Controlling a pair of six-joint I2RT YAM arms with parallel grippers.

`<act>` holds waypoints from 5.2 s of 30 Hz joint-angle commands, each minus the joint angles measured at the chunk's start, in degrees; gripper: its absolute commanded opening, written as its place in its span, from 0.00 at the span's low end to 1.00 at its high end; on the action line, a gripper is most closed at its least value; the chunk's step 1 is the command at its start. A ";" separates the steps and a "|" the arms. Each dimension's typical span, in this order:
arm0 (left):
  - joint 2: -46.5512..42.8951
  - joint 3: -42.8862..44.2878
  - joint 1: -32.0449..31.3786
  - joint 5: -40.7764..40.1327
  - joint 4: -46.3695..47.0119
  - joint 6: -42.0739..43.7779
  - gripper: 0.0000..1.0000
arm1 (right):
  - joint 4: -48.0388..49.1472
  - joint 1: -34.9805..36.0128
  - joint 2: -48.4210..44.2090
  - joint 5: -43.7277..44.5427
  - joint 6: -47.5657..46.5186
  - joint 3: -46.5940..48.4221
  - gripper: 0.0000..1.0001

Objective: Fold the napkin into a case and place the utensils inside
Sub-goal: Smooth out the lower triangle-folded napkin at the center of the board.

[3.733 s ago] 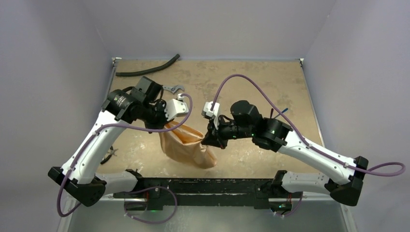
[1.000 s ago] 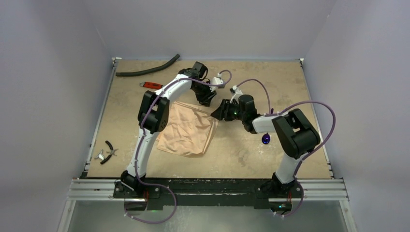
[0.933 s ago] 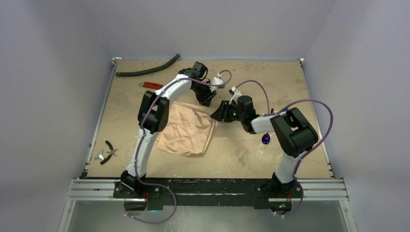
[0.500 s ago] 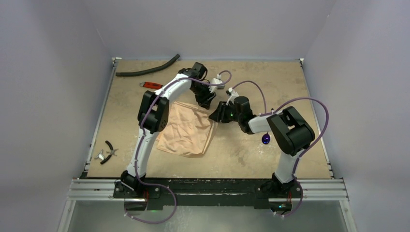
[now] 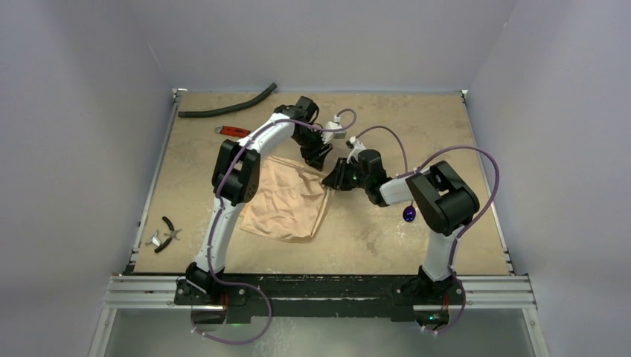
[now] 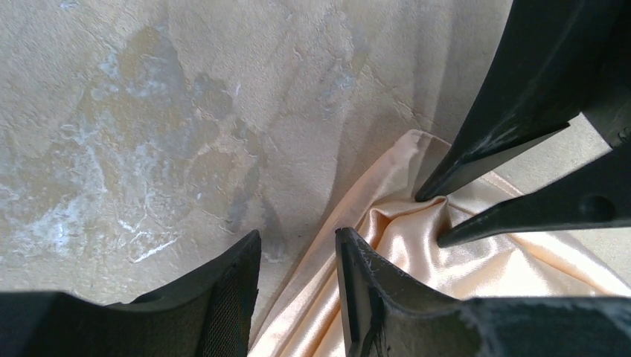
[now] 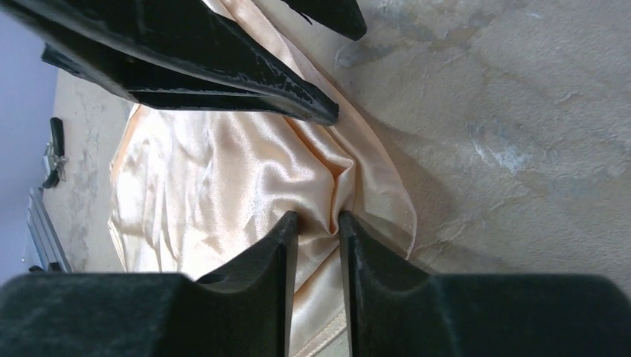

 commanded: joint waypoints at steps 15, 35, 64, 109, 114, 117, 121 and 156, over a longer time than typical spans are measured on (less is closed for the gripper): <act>-1.72 1.20 1.83 4.15 -3.47 5.48 0.43 | 3.33 0.44 -0.40 -2.62 -0.53 1.08 0.15; -2.98 -7.35 0.74 -4.89 3.06 8.78 0.36 | 2.69 -0.72 -3.83 -4.97 -0.26 0.88 0.00; -2.34 -0.32 2.18 4.57 4.71 2.07 0.32 | 6.22 -5.45 -1.26 -9.72 -2.95 -1.56 0.00; 0.13 -6.21 -2.86 1.16 -3.18 21.90 0.30 | 9.17 -10.44 -0.53 -10.67 -1.35 -0.98 0.00; 0.21 -6.31 -2.88 1.16 -4.17 22.75 0.28 | 11.36 -10.68 -1.98 -9.76 -0.71 -1.16 0.00; 0.14 -6.27 -2.90 1.12 -4.22 22.84 0.28 | 10.81 -10.74 -0.65 -8.01 -0.26 -0.13 0.00; -0.90 -5.83 -2.10 1.21 -1.31 18.50 0.32 | 7.59 -10.80 2.17 -4.30 -0.69 1.60 0.00; -11.09 -19.26 -0.39 -6.39 29.28 -1.50 0.51 | -6.76 -10.28 -0.23 -4.22 -4.04 10.03 0.67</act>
